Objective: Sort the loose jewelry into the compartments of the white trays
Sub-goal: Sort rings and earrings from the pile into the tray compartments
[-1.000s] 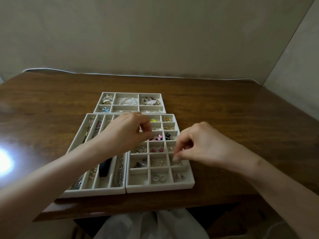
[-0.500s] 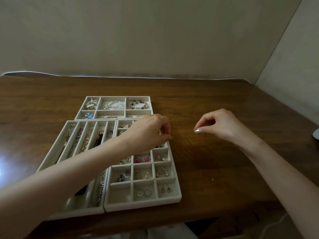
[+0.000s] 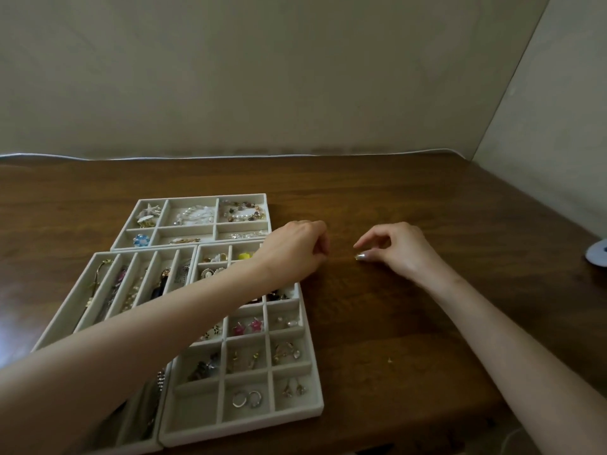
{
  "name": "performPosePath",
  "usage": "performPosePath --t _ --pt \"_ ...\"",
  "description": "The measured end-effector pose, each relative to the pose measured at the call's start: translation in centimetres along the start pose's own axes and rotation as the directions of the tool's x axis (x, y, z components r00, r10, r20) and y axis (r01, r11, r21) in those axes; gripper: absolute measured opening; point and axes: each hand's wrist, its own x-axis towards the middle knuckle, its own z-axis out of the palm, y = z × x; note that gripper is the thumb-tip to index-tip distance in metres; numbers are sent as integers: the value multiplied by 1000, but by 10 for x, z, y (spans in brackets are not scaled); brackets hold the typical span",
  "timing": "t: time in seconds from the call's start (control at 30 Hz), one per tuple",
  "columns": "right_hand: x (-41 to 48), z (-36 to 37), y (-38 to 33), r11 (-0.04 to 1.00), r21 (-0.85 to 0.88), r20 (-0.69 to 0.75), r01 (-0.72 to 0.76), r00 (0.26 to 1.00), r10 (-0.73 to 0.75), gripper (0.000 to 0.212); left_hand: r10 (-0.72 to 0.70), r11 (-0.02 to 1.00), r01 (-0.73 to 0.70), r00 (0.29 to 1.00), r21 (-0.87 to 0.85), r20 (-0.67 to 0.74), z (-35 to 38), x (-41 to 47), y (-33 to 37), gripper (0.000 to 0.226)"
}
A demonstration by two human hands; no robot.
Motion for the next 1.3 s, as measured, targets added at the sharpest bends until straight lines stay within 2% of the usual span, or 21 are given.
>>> performPosePath --t 0.1,0.17,0.37,0.53,0.77,1.0,1.17,1.3 --pt "0 2 0 1000 9 -39 3 999 -2 7 14 1000 -14 1000 26 -10 8 14 10 11" --pt "-2 0 1 1000 23 -54 0 999 1 8 45 998 -44 999 52 -24 16 24 18 15" --pt "-4 -4 9 948 309 -110 -70 988 109 3 19 999 -22 997 37 79 31 46 30 37" --pt "-4 -4 11 926 376 -119 -42 989 93 12 29 999 -26 996 -32 82 37 50 25 29" --pt "-7 -6 9 902 426 -52 -64 994 95 9 10 978 -11 1000 -207 -6 20 42 20 25" --pt "-23 -4 -14 872 485 -42 64 998 -51 16 -49 944 33 998 -329 -42 -18 -11 4 23" --pt "-43 5 -47 868 479 18 131 987 -159 7 -71 955 58 997 -292 -35 -38 -58 -9 11" --pt "-59 11 -73 855 504 124 121 970 -210 11 -73 963 69 997 -260 -6 -52 -95 -15 4"
